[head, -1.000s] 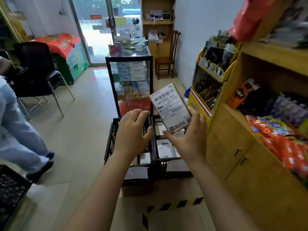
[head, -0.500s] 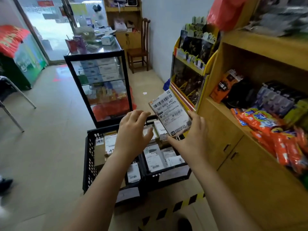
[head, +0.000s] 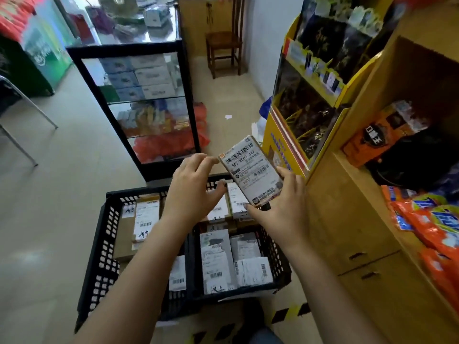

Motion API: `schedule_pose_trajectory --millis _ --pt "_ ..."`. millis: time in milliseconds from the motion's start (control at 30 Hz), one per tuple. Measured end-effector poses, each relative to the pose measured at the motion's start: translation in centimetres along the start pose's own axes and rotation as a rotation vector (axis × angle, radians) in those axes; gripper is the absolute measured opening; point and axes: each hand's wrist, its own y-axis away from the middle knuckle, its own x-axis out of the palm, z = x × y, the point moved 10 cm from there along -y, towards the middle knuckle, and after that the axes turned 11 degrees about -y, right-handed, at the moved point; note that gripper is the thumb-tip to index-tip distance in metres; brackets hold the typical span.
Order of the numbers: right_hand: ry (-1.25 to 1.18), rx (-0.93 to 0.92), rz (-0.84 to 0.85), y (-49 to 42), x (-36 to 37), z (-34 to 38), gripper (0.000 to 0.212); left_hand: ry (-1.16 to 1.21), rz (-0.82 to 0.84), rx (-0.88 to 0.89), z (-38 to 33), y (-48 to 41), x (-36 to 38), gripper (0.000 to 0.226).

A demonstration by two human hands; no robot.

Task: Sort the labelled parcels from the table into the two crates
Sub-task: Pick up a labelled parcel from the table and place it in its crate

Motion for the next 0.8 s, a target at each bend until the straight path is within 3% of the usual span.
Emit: schedule_pose_trajectory --millis 367,567,800 --pt "-0.003 0.191 0.273 -3.9 6.4 -14.1 0.092 0.107 0.311 -0.191 1.3 -3.6 17.1 0.055" --pt "0.000 0.290 0.403 -1.7 11.1 -22.0 0.091 0.298 0.534 -0.332 2.5 0.8 27.6 0.063" --pt "-0.054 0.413 0.597 2.1 17.5 -29.7 0.087 0.395 0.582 -0.572 5.3 8.4 37.3 0.072"
